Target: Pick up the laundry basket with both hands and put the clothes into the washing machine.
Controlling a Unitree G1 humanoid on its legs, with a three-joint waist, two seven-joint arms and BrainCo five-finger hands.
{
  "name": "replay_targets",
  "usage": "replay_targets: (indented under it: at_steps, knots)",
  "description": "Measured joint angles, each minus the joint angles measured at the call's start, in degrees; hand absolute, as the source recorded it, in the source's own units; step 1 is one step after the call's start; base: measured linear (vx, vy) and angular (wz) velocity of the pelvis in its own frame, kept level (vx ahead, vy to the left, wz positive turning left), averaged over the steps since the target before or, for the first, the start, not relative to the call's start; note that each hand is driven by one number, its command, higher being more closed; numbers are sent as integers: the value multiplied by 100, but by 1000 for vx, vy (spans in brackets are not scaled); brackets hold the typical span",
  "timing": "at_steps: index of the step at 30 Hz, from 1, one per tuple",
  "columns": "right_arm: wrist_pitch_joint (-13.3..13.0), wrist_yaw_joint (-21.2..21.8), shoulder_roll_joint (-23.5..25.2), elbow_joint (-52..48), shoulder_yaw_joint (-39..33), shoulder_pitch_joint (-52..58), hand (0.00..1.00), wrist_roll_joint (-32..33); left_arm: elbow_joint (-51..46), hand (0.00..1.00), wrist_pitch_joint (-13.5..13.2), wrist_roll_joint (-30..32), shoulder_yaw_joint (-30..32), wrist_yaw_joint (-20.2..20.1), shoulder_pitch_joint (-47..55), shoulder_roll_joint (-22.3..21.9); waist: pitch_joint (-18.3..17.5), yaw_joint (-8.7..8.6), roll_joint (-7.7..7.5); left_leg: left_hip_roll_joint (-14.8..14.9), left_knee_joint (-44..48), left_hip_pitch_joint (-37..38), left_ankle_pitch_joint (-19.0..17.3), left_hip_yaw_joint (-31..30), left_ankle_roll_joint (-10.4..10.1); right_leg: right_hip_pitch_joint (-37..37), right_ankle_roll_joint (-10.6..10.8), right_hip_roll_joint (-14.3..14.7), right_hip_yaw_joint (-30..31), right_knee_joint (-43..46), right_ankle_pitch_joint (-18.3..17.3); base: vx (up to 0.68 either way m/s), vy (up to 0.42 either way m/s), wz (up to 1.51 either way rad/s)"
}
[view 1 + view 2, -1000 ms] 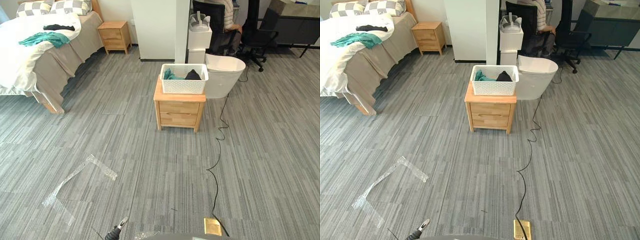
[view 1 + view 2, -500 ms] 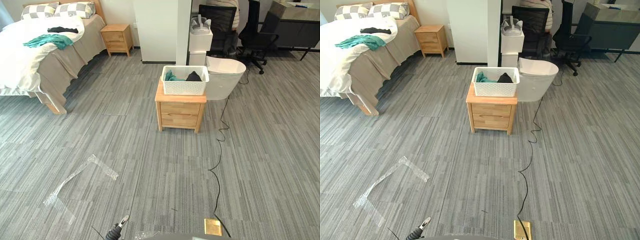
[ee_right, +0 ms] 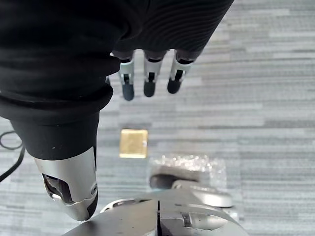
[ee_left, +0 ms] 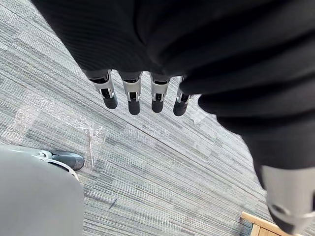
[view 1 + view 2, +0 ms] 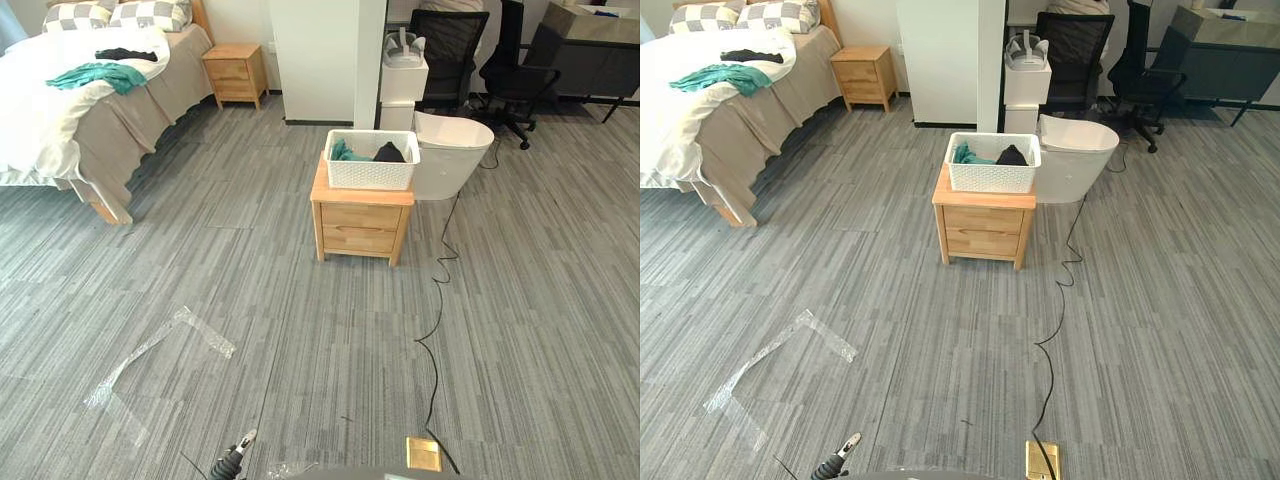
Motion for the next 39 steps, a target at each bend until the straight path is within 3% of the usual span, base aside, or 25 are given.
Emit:
replay_targets:
  at_steps: [8,9,11,12,13,14,15,16,17,19,20,21,23,25,26,27,28,29,30,32,33,35,37,38,39]
  knots:
    - [-1,-12,45,-58,-3,2,0,145,-27,0,3,-118,70,5,-13,28,58,-14,-75,14,109,-33,-12,-109,19,71,-50,4,-145,0,-36,-35,-26,9]
    - [-9,-13,71,-70,-8,-4,0,196,-68,0,7,-124,188,8,-32,31,103,-21,-87,52,563,-222,-252,-111,38,68,-164,-5,-180,104,-128,-41,-59,15]
    - [-16,-11,69,-122,-18,-9,0,251,-165,0,3,-148,317,6,-38,40,272,-8,-100,250,1894,-716,-776,-97,-194,95,-373,38,-229,305,-361,-58,-68,17]
    - [-13,-8,62,-115,-17,-51,0,250,-391,0,46,-203,576,10,-60,62,432,-18,-64,653,3958,-1695,-729,282,-65,98,-506,82,-312,453,-454,-68,-53,10]
    - [-9,-10,33,-116,-13,-61,0,248,-491,0,52,-246,659,11,-28,20,464,13,-87,901,4548,-1930,-577,522,172,171,-541,141,-298,472,-475,-48,-47,-3]
    - [-6,-16,10,-112,-8,-71,0,247,-563,0,54,-336,697,11,16,-10,538,26,-2,1114,5000,-2075,-397,755,343,242,-567,178,-279,473,-491,10,-15,-23]
    - [-4,-19,5,-111,-8,-103,0,251,-599,0,76,-402,767,9,66,-30,562,23,38,1313,5400,-2177,-124,945,422,328,-607,197,-209,479,-524,60,9,-34]
    - [3,-18,-17,-116,-13,-127,0,263,-600,0,90,-490,798,3,95,-48,599,17,-1,1385,5727,-2350,-206,1036,347,358,-630,152,-61,564,-585,119,45,-48]
    - [5,-17,-41,-116,-12,-223,0,332,-601,0,106,-561,807,-6,99,-71,617,27,34,1311,5541,-2447,-477,1032,342,323,-667,70,118,704,-645,141,65,-53]
    - [3,-13,-40,-119,-9,-407,0,360,-621,0,122,-611,860,-13,109,-166,605,53,15,1078,4658,-2600,-619,955,248,151,-606,-125,398,848,-734,122,91,-73]
    - [-3,-9,-60,-140,0,-448,0,353,-635,0,126,-620,861,-17,107,-178,633,82,74,971,4098,-2661,-584,900,192,50,-578,-211,537,909,-801,191,165,-87]
    - [-5,-11,-126,-225,8,-458,0,358,-651,0,129,-625,860,-19,90,-251,660,128,169,879,3353,-2752,-451,792,-10,29,-493,-296,681,928,-864,201,166,-72]
    - [0,-13,-161,-225,-5,-390,0,358,-693,0,120,-660,903,-18,124,-331,630,186,254,868,2657,-2852,-313,667,-223,-71,-281,-401,827,1137,-1126,315,250,-51]
    - [-6,-41,-113,-225,-6,-195,0,363,-705,0,114,-747,997,-19,325,-340,490,289,193,870,2970,-2765,-398,454,-150,-74,-47,-584,998,1776,-1792,432,301,-57]
    - [-12,-42,-119,-217,-22,-43,0,358,-704,0,113,-758,1032,-18,497,-396,281,368,219,887,3001,-2590,-524,461,-84,-181,243,-658,1061,2601,-2065,551,284,-64]
    - [-32,-76,9,-229,-176,-62,0,359,-678,0,103,-817,1258,5,501,-369,316,369,-111,616,3438,-2432,-946,578,46,-752,519,-1004,1140,4736,-2199,688,280,-28]
    - [-23,-117,118,-240,-261,-58,0,356,-679,0,105,-809,1272,0,506,-257,338,291,-275,448,3618,-2258,-1179,617,188,-1123,660,-1182,1131,6104,-1705,578,180,20]
    - [-13,-132,205,-235,-308,-55,0,356,-685,0,119,-806,1243,1,491,-172,389,280,-375,342,3743,-2005,-1360,624,326,-1341,656,-1284,1054,6986,-1140,584,131,35]
    - [14,-146,247,-224,-472,-123,0,371,-694,0,139,-783,1195,1,486,-137,405,300,-412,240,3788,-1602,-1608,552,379,-1468,487,-1403,722,7829,-881,484,91,29]
    - [92,-267,202,-308,-745,-245,0,421,-704,0,154,-706,997,-4,473,-92,419,275,-298,174,3449,-968,-1781,355,400,-1567,131,-1589,-36,8288,-1045,630,79,37]
    - [220,-263,143,-481,-805,-343,0,608,-731,0,161,-615,917,-9,410,-96,440,245,-209,168,3045,-590,-1811,190,390,-1775,-23,-1587,-372,8077,-1158,477,41,43]
    - [321,-526,209,-742,-1041,-463,0,700,-746,0,164,-542,858,-7,359,-116,407,132,-46,215,2560,-272,-1762,13,315,-2127,86,-1532,-553,7179,-1267,371,-28,53]
    - [492,-975,320,-1163,-1639,-618,0,891,-765,0,174,-480,843,-4,177,-158,503,86,47,325,2177,105,-1654,-199,95,-2565,230,-1549,-331,5029,-1299,554,-130,68]
    - [519,-1105,297,-1188,-1782,-684,0,979,-772,0,188,-477,839,-4,143,-169,544,56,92,404,2131,208,-1678,-222,40,-2624,261,-1516,-222,4479,-1251,559,-205,57]
    - [570,-1409,279,-1343,-2000,-751,0,1271,-836,0,201,-476,842,-2,129,-220,532,-13,199,611,2021,351,-1731,-249,-86,-2757,295,-1440,47,3375,-901,603,-255,53]
